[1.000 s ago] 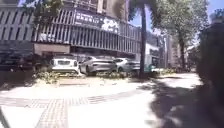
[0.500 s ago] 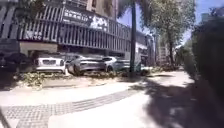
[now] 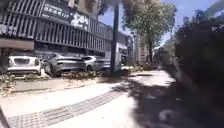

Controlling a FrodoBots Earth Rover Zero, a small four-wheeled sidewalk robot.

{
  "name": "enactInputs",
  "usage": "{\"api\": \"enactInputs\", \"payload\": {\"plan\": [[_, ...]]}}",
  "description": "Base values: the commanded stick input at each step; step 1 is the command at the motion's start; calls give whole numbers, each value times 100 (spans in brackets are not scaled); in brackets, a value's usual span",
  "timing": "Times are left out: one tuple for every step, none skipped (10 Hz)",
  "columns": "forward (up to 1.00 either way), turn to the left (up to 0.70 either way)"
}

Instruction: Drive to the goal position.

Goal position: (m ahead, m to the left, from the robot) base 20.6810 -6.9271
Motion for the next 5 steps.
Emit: {"api": "enactInputs", "payload": {"plan": [[45,-27],[45,-27],[45,-27],[45,-27],[45,-27]]}}
